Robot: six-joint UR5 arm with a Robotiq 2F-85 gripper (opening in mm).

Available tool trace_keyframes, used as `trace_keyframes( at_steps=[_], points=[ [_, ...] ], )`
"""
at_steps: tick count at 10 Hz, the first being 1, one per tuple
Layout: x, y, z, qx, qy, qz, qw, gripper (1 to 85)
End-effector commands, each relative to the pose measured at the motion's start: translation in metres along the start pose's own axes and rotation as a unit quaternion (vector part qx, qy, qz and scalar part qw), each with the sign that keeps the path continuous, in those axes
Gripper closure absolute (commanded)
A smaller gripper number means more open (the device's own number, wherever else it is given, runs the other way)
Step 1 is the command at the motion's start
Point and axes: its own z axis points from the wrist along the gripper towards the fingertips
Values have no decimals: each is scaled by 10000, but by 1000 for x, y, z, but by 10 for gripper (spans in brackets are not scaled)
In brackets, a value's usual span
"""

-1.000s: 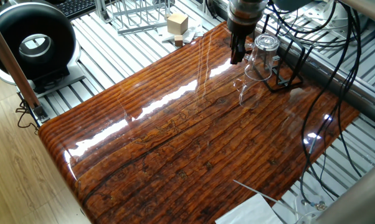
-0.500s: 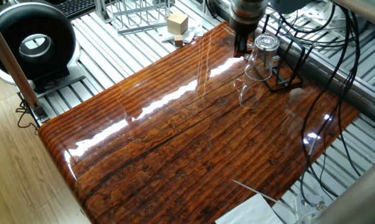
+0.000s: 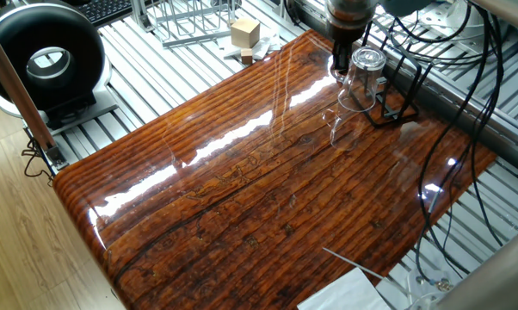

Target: Take the cup off the cup rack

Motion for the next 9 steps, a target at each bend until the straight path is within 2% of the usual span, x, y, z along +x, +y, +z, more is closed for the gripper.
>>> trace_keyframes(
  at_steps=[1,2,3,5,6,8,9],
  points=[
    [-2,-18,9,237,-14,42,9997,843],
    [-3,-29,12,443,23,-2,9990,843],
    [-2,-35,12,569,75,-67,9983,843],
    [-5,-45,9,776,103,-315,9964,780],
    [-9,-46,8,822,93,-430,9956,670],
    [-18,-40,10,821,78,-496,9954,593],
    [-20,-40,13,815,82,-601,9948,517]
  ],
)
